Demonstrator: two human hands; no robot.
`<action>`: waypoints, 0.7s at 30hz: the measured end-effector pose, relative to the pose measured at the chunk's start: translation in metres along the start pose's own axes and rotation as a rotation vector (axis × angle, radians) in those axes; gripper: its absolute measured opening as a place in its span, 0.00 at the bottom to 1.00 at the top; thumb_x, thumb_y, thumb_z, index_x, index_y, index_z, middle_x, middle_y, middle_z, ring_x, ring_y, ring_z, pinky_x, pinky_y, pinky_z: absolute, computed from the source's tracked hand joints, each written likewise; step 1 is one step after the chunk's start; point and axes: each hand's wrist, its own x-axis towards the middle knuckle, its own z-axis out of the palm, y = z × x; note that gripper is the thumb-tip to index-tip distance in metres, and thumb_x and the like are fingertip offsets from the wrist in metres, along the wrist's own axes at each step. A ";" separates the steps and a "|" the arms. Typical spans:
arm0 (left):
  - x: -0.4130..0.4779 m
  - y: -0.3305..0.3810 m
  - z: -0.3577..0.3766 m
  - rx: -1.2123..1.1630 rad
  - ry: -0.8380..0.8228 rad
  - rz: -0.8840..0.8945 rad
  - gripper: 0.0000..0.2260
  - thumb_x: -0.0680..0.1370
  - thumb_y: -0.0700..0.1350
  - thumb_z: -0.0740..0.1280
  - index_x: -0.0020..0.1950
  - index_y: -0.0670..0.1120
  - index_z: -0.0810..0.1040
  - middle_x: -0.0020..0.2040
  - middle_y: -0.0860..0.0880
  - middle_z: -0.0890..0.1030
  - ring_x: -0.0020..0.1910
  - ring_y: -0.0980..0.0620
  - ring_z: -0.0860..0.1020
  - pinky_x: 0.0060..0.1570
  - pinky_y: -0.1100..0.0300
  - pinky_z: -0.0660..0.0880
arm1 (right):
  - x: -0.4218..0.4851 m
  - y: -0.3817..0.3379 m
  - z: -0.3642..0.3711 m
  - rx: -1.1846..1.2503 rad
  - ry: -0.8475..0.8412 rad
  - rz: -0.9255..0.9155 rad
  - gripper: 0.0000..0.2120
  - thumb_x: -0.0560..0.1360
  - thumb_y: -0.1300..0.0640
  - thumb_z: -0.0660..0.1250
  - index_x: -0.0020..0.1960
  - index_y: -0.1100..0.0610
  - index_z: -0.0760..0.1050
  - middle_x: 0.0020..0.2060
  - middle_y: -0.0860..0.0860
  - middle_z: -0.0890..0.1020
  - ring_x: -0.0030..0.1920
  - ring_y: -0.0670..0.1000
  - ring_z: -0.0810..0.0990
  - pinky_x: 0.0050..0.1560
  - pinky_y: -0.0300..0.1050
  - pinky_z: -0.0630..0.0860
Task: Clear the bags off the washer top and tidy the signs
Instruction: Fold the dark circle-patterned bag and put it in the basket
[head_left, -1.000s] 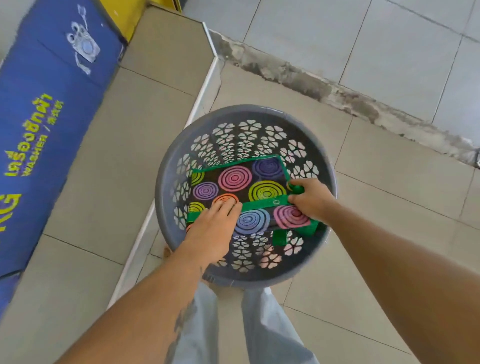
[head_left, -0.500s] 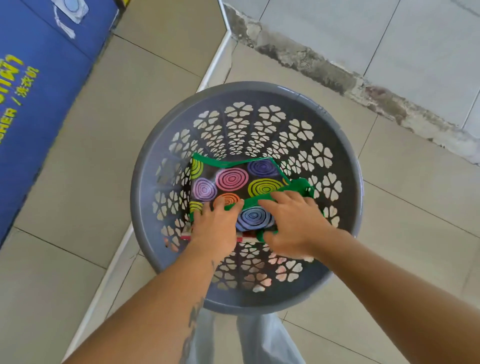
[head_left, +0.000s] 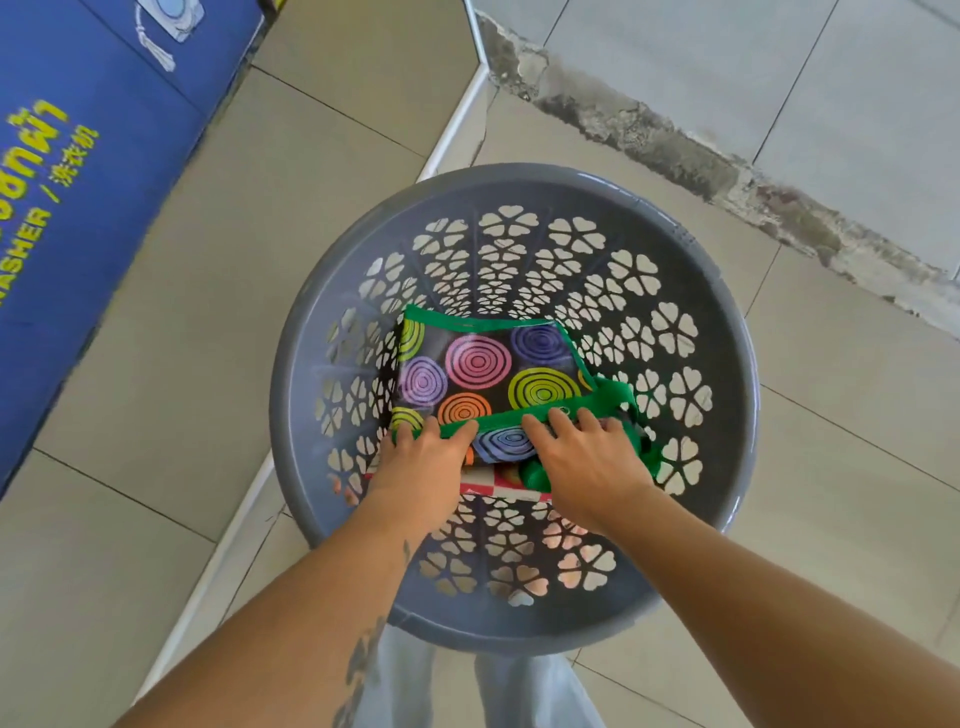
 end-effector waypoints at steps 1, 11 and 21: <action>0.005 -0.003 -0.002 -0.026 -0.006 0.025 0.32 0.74 0.36 0.59 0.76 0.55 0.56 0.65 0.40 0.72 0.62 0.35 0.71 0.60 0.40 0.71 | 0.004 -0.003 0.000 0.022 -0.019 0.028 0.34 0.74 0.55 0.63 0.76 0.53 0.52 0.67 0.58 0.71 0.64 0.66 0.71 0.60 0.63 0.71; 0.024 -0.006 0.004 0.035 0.176 0.118 0.26 0.72 0.32 0.60 0.67 0.50 0.66 0.57 0.46 0.77 0.59 0.39 0.73 0.58 0.40 0.70 | 0.009 -0.004 -0.001 0.097 -0.026 0.087 0.23 0.75 0.59 0.62 0.68 0.54 0.62 0.53 0.53 0.78 0.52 0.60 0.79 0.39 0.52 0.70; 0.020 0.012 -0.052 0.005 -0.236 -0.002 0.32 0.71 0.48 0.65 0.75 0.51 0.60 0.71 0.43 0.66 0.70 0.39 0.63 0.68 0.35 0.59 | -0.006 0.008 -0.015 0.425 -0.005 0.170 0.24 0.79 0.49 0.58 0.73 0.53 0.62 0.61 0.55 0.77 0.60 0.61 0.77 0.55 0.57 0.76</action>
